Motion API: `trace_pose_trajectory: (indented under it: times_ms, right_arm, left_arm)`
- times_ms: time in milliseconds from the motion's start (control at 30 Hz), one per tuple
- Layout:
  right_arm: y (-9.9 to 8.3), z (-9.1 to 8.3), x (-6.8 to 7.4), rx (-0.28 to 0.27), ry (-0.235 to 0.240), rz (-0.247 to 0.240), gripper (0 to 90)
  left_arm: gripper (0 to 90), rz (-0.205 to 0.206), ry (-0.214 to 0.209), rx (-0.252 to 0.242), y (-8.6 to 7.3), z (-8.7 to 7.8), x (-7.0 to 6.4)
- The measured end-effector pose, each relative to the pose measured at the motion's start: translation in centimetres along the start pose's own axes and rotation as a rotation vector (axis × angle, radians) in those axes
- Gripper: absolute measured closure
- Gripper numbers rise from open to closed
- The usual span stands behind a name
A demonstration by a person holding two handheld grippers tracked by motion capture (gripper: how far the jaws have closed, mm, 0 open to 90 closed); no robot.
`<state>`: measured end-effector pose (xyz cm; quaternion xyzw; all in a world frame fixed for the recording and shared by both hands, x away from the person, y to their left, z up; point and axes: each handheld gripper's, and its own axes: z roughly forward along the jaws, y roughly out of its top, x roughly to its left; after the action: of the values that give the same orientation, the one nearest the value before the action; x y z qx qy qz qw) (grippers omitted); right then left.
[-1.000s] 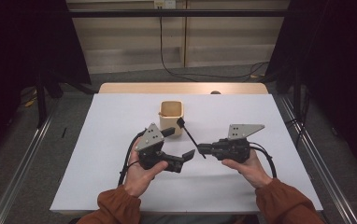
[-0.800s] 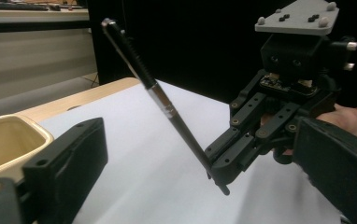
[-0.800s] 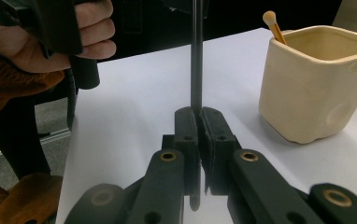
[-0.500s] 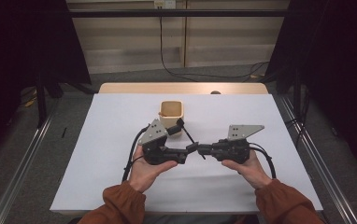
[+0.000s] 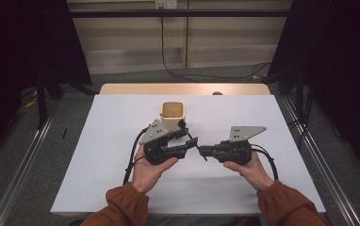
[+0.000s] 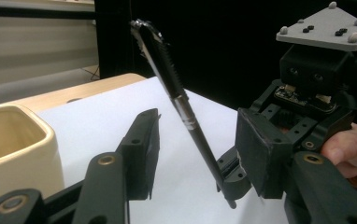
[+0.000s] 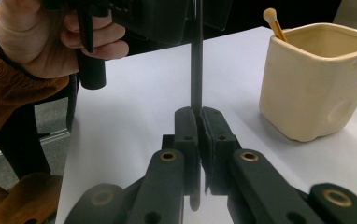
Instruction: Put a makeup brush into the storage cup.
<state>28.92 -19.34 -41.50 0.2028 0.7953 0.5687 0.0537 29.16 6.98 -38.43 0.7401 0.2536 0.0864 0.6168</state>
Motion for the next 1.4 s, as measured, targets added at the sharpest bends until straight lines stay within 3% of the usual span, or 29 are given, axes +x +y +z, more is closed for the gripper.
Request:
trace_pose_trajectory:
  times_ms: [333, 567, 1033, 1400]
  right_arm:
    - [-0.03, -0.13, -0.05, -0.001, -0.005, 0.002, 85.8]
    - [-0.13, 0.05, -0.02, 0.004, 0.002, 0.002, 85.8]
    - [-0.14, 0.21, 0.19, 0.01, 0.012, -0.007, 85.7]
    - [-0.16, 0.12, 0.17, -0.001, 0.025, -0.004, 85.0]
  left_arm:
    - [70.5, -0.027, -0.008, -0.004, 0.04, 0.17, 0.04]
    - [78.9, -0.035, -0.016, -0.002, 0.07, 0.13, 0.16]
    - [85.1, -0.018, -0.068, 0.004, 0.52, 0.53, -0.56]
    - [85.8, -0.006, -0.08, -0.003, 0.64, 0.49, -0.74]
